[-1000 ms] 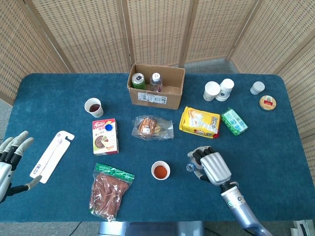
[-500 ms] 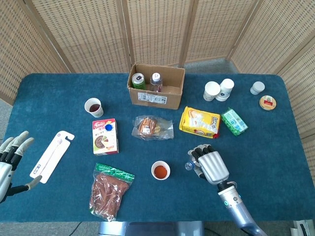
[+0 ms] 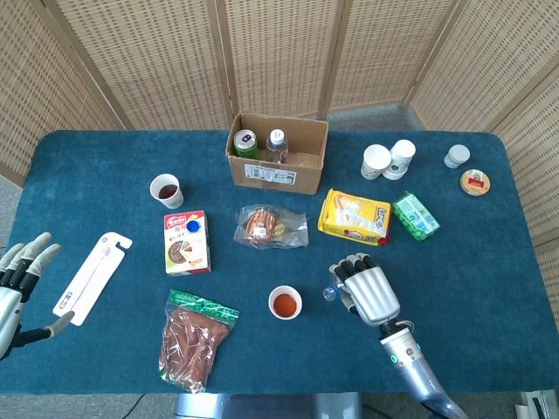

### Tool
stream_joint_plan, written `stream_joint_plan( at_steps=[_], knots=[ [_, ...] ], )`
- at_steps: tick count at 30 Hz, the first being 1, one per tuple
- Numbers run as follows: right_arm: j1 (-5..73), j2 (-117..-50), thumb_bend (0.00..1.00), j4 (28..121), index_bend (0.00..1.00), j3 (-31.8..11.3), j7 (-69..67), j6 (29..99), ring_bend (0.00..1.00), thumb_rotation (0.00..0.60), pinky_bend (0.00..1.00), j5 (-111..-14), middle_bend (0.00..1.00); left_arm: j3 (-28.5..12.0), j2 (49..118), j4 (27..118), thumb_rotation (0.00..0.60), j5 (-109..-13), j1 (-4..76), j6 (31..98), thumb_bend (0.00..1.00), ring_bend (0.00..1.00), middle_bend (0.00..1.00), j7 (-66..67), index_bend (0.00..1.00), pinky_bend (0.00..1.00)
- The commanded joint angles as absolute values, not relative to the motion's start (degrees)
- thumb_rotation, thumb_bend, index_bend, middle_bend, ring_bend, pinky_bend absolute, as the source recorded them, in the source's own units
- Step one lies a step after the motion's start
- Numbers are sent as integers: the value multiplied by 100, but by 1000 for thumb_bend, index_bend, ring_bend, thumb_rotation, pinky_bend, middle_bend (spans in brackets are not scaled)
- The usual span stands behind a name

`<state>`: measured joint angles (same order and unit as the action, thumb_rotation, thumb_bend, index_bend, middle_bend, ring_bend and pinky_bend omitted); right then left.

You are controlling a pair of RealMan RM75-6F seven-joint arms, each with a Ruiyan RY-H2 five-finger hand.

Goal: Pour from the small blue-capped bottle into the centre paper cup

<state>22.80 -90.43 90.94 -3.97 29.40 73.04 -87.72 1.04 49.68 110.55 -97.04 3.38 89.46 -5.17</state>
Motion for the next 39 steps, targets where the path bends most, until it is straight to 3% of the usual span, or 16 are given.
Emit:
stream_joint_plan(
  at_steps=[1, 39],
  knots=[
    [2289, -9114, 899, 9028, 460, -391, 3037, 7369, 277, 600, 770, -8844, 589, 101, 4971, 11061, 600, -9695, 341, 8941, 247, 0, 0, -509, 0, 0],
    [2332, -9645, 897, 8888, 462, -381, 4262, 7507, 281, 600, 770, -9001, 595, 106, 4963, 11045, 600, -9694, 332, 8957, 246, 0, 0, -526, 0, 0]
  ],
)
